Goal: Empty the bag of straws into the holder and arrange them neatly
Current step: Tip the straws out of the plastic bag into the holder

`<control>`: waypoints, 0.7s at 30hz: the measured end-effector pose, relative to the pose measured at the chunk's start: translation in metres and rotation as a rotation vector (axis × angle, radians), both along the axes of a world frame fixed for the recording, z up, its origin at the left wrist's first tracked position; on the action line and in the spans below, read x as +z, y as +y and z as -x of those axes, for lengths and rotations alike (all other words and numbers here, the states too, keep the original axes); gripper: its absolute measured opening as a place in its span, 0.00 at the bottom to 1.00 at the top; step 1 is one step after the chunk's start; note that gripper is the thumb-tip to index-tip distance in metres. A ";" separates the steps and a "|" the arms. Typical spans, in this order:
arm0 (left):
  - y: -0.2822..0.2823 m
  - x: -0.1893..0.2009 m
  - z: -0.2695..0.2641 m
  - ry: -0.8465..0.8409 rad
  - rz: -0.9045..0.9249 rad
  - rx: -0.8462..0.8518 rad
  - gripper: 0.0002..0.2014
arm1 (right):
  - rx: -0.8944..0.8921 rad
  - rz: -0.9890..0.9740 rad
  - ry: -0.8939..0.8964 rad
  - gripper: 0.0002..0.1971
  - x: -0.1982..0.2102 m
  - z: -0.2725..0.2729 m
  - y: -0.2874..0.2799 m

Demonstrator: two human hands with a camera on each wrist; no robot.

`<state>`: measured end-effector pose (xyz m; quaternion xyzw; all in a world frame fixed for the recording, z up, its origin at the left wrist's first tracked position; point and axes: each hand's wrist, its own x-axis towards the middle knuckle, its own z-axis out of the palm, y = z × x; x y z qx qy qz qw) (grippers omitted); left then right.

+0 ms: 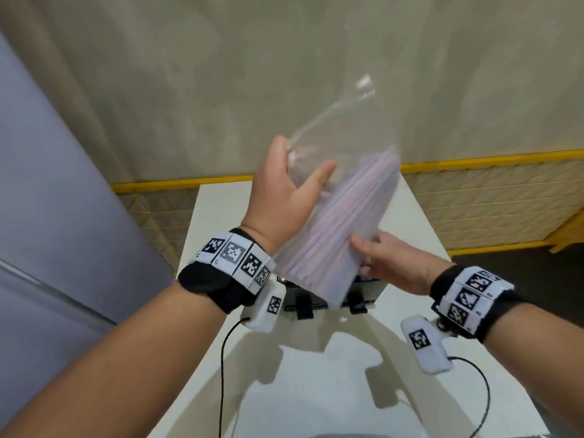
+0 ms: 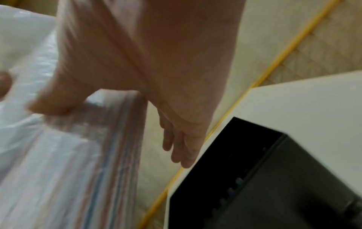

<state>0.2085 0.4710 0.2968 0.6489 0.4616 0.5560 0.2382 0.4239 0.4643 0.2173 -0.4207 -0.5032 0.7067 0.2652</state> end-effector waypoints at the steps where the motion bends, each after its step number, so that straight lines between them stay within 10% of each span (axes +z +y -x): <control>1: 0.002 0.000 -0.003 -0.068 0.003 -0.014 0.19 | -0.025 0.015 0.119 0.54 0.005 0.002 0.003; 6: 0.006 -0.011 0.006 -0.236 0.213 -0.073 0.17 | -0.177 -0.104 0.218 0.30 0.038 0.001 0.017; 21: 0.007 -0.073 0.043 -0.203 0.604 -0.133 0.33 | -0.233 -0.447 -0.421 0.31 0.015 -0.011 0.057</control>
